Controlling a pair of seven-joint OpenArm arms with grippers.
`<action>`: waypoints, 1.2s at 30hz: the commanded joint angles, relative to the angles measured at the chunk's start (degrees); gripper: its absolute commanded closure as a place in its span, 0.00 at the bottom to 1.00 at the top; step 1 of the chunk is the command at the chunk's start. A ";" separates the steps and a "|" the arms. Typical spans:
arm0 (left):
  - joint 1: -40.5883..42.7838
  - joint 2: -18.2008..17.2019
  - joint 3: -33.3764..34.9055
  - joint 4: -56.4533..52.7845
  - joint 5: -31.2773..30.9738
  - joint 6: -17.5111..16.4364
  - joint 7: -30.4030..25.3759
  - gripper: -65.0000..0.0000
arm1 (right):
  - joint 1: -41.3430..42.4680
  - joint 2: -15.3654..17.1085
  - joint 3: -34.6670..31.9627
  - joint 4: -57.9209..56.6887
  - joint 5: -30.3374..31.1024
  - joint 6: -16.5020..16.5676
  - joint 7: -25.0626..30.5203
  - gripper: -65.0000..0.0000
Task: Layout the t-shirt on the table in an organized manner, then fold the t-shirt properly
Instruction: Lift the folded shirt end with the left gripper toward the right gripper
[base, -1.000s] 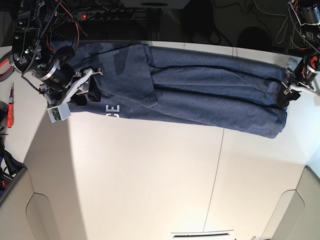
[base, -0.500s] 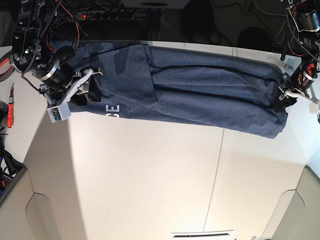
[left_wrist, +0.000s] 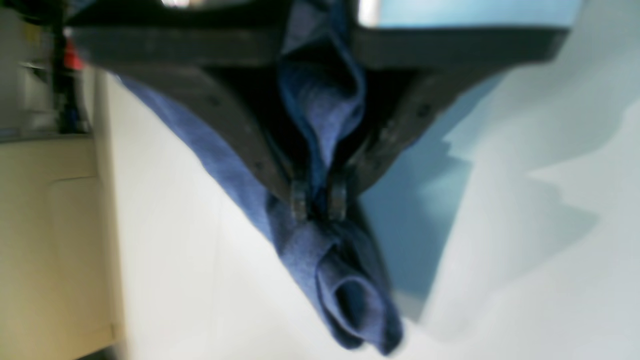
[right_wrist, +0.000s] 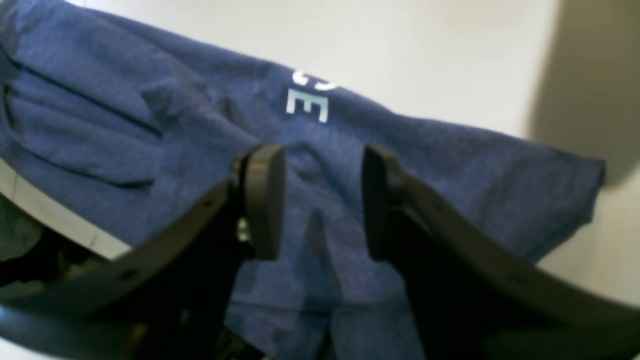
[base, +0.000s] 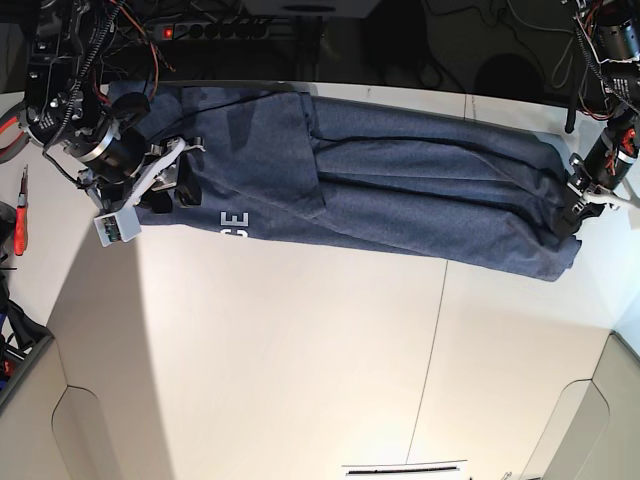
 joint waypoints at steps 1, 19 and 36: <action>-0.31 -1.25 -0.33 0.94 -2.99 -0.73 0.68 1.00 | 1.07 0.42 0.26 1.11 0.02 0.17 1.51 0.61; 2.84 9.55 -0.13 15.87 -21.55 -0.73 23.34 1.00 | 3.15 0.42 0.26 1.11 -1.60 -0.24 1.95 0.61; 3.78 11.78 19.82 16.20 -23.39 -0.73 22.05 1.00 | 3.43 0.42 0.26 1.11 -1.55 -0.24 1.95 0.61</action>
